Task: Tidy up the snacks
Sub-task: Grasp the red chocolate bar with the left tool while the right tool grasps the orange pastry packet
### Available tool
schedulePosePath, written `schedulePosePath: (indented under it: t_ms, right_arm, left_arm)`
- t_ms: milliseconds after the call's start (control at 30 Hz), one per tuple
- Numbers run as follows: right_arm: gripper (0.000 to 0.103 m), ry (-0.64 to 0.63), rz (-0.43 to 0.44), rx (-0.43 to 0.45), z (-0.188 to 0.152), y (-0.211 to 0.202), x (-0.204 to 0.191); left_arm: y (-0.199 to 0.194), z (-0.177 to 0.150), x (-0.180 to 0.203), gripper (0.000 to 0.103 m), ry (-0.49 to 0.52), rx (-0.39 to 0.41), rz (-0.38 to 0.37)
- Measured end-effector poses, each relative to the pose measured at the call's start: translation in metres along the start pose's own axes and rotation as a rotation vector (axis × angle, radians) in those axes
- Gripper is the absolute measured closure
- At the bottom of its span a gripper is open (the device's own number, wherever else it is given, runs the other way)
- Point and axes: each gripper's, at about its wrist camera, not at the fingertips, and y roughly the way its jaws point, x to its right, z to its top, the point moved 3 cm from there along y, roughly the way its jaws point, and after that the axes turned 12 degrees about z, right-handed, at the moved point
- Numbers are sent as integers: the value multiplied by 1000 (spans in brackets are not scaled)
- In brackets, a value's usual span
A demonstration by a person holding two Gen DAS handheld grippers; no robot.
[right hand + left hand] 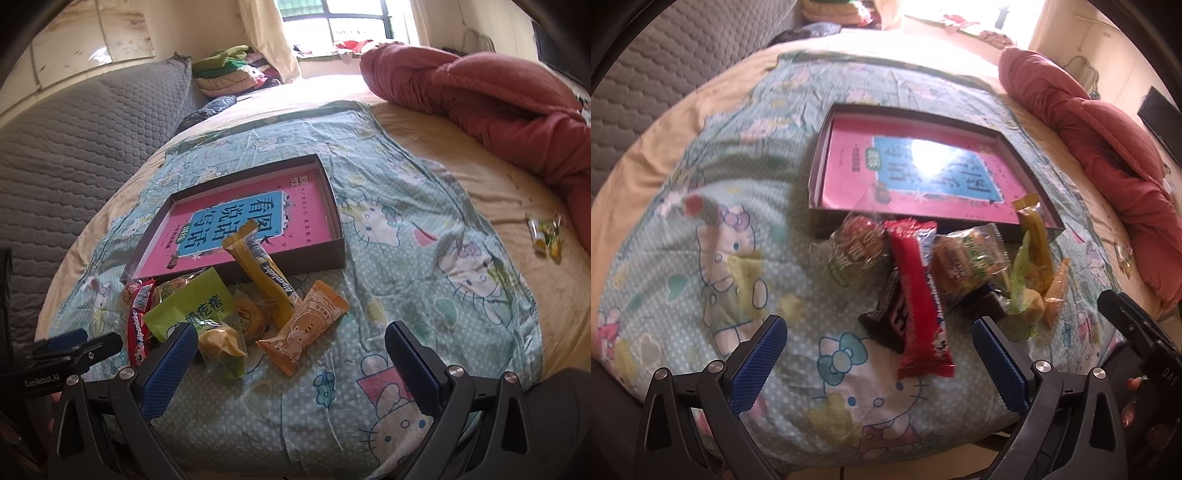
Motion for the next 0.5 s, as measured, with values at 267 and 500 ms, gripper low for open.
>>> schedulePosePath:
  t_ms: [267,500]
  right_arm:
    - [1,63,-5,-48,-1,16,14]
    - [8,104,-18,-83,-1,28,24]
  left_arm:
    - [11,-2,8,5,19,-31,-56]
    - [18,9,13,24,40,-18,-93]
